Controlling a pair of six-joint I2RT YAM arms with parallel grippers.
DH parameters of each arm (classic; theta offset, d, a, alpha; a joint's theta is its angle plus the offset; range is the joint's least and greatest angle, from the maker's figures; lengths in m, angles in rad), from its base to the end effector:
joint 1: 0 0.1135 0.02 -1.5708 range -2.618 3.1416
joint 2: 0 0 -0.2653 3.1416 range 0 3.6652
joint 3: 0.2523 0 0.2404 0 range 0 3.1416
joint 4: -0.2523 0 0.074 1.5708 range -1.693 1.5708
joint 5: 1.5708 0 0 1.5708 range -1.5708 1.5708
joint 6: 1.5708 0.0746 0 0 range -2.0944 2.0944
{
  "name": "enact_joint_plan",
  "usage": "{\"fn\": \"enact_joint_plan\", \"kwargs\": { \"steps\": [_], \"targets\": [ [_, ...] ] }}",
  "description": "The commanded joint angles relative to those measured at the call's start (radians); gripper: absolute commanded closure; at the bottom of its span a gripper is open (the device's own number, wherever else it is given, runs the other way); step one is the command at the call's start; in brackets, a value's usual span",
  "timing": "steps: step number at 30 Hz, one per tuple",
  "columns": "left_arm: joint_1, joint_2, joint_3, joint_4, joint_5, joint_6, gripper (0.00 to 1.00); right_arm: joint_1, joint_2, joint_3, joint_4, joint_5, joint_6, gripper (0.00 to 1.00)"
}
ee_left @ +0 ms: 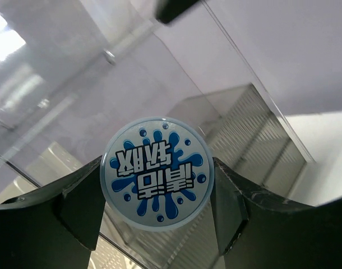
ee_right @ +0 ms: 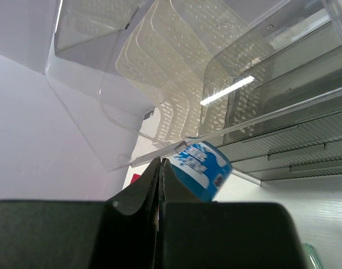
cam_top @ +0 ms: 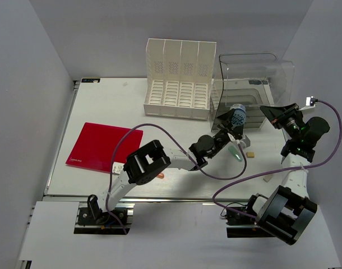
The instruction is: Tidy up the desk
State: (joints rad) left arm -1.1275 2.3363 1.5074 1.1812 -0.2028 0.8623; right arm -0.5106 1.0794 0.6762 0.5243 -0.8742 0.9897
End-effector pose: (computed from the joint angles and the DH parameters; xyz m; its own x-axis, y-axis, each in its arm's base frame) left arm 0.2466 -0.4844 0.2245 0.7066 0.2459 -0.6635 0.4106 0.6212 0.6675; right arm 0.2491 -0.0739 0.3260 -0.2353 0.7465 -0.6224 -0.2806 0.5609 0.7789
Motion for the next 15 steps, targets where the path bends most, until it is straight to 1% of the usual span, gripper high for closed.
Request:
{"fn": "enact_joint_plan", "kwargs": {
  "steps": [1,11,15],
  "targets": [
    [0.002,-0.009,0.069,0.106,-0.017,0.037,1.00,0.001,-0.015,0.060,0.051,0.004,-0.005,1.00],
    [0.020,0.026,0.117,0.098,-0.014,0.073,1.00,0.003,-0.001,0.091,0.045,0.003,0.004,1.00],
    [0.020,0.050,0.160,0.089,-0.014,0.078,1.00,0.003,-0.001,0.102,0.040,0.004,0.004,1.00]
  ]
}}
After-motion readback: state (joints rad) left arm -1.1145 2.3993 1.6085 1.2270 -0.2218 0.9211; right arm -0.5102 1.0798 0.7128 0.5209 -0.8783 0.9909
